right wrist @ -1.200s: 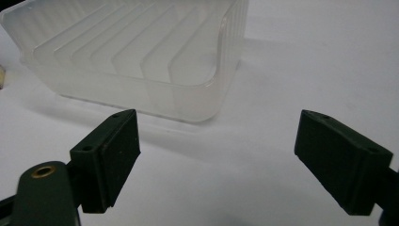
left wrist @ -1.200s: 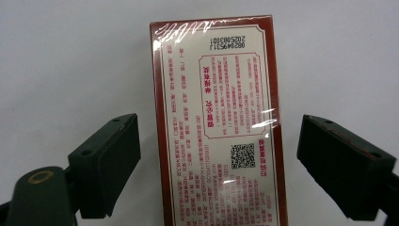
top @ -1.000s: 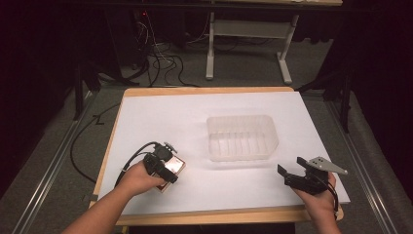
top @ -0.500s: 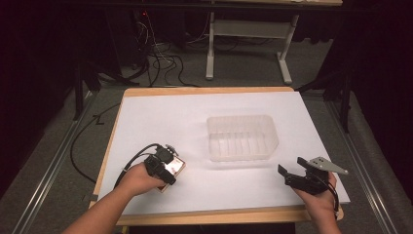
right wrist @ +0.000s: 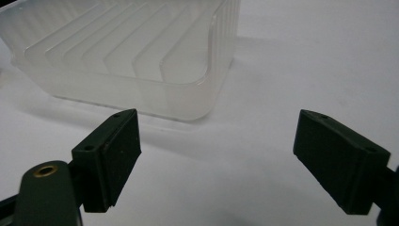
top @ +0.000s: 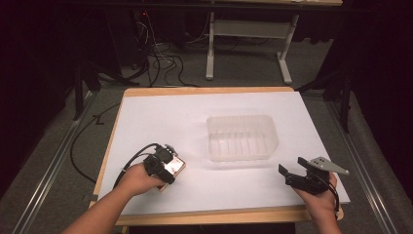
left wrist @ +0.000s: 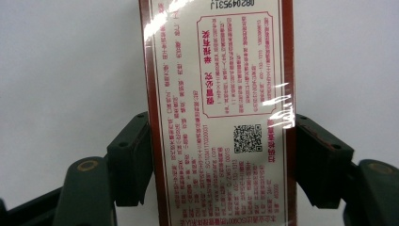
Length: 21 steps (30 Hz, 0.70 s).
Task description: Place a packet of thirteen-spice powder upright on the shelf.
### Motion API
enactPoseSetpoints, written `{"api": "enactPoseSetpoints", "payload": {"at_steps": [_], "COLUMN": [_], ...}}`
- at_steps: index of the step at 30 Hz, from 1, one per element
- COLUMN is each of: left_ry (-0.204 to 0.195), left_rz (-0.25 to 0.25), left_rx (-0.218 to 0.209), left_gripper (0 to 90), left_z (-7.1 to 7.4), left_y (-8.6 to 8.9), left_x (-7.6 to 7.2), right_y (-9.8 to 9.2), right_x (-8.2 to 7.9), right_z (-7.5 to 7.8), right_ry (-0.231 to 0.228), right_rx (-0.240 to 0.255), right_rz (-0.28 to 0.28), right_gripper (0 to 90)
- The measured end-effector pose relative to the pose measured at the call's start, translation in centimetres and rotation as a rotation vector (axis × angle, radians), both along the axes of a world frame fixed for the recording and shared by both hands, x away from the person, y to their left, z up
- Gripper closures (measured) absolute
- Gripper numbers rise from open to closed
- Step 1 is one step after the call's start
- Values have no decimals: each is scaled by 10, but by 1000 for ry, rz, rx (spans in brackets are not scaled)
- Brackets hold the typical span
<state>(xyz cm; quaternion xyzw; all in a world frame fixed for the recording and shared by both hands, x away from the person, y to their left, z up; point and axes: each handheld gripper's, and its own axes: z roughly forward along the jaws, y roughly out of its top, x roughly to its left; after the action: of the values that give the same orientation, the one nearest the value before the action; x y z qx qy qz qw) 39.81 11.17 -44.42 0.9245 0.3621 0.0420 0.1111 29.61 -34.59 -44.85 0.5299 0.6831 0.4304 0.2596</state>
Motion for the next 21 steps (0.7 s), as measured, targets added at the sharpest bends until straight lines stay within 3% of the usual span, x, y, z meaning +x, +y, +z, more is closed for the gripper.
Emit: {"api": "enactPoseSetpoints", "payload": {"at_steps": [21], "left_ry": [-109], "left_rz": [-6], "left_rx": [-132], "left_gripper": [315], "left_z": [14], "left_y": [8], "left_x": [-12], "right_y": [2], "right_x": [-2], "right_z": [0], "right_ry": [-20], "right_rx": [-3], "right_rz": [13], "right_gripper": [173]}}
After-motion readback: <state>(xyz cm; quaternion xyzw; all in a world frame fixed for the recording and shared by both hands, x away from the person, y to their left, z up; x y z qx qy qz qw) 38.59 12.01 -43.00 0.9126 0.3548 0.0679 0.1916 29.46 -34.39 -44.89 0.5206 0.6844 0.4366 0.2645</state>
